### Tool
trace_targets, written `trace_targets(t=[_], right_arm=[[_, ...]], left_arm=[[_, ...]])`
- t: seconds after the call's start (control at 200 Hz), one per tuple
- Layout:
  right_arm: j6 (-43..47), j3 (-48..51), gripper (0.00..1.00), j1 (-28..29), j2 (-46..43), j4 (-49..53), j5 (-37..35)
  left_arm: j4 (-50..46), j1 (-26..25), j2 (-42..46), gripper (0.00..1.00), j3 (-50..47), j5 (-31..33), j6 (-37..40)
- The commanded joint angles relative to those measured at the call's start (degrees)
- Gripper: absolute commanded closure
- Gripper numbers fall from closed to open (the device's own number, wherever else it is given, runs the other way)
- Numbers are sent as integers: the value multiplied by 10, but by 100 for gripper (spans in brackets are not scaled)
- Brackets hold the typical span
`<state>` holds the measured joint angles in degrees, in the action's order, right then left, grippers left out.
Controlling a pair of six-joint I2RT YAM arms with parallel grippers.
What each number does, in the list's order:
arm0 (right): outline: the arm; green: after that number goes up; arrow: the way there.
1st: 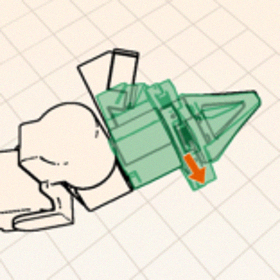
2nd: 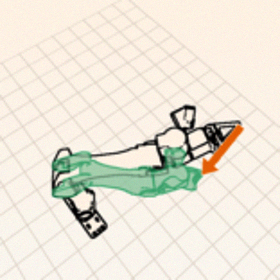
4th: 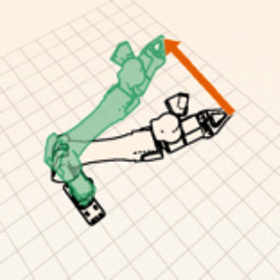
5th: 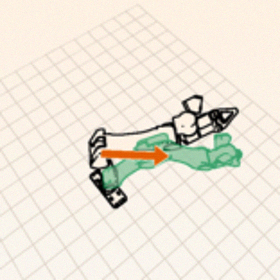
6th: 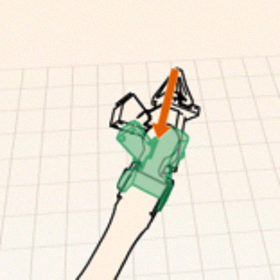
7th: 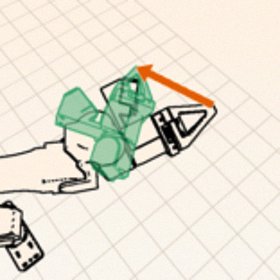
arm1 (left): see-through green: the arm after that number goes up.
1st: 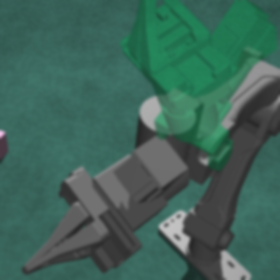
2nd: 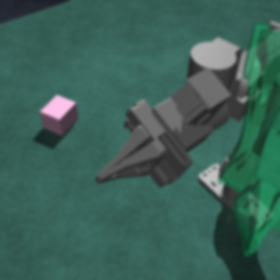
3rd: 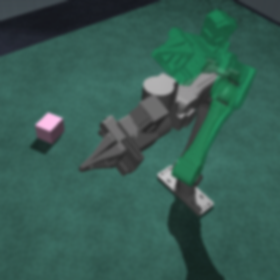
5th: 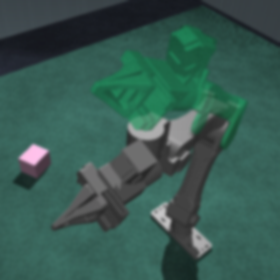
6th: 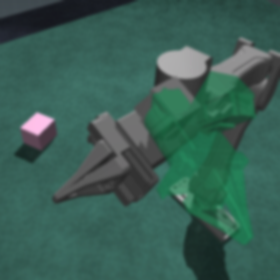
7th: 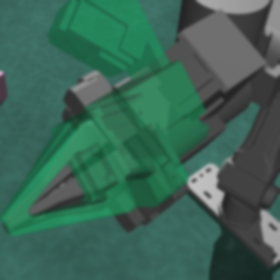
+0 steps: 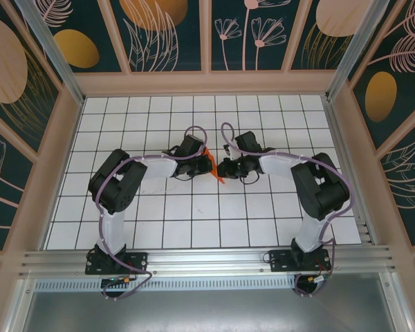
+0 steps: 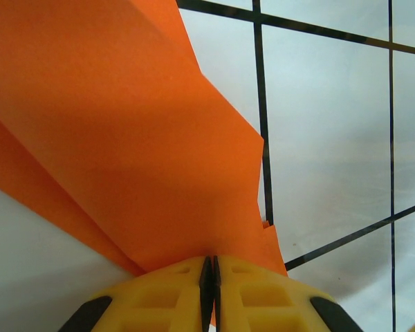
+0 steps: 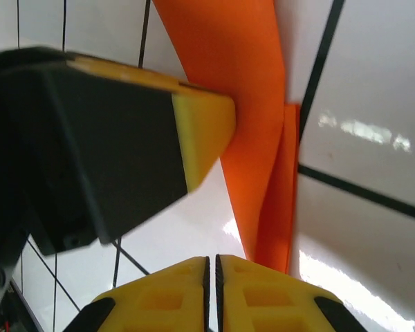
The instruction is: Fold a paper plane with a square sheet of paper (pick it up from the middle)
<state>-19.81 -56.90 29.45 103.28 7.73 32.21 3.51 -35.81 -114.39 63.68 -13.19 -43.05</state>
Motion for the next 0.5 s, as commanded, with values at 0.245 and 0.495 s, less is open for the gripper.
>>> trace_targets(t=[0.245, 0.495], right_arm=[[18, -17, 86, 8, 50, 28, 7], [21, -2, 87, 8, 45, 46, -30]], left_arm=[[-62, 10, -43, 86, -21, 65, 16], [-62, 10, -43, 86, -22, 66, 17]])
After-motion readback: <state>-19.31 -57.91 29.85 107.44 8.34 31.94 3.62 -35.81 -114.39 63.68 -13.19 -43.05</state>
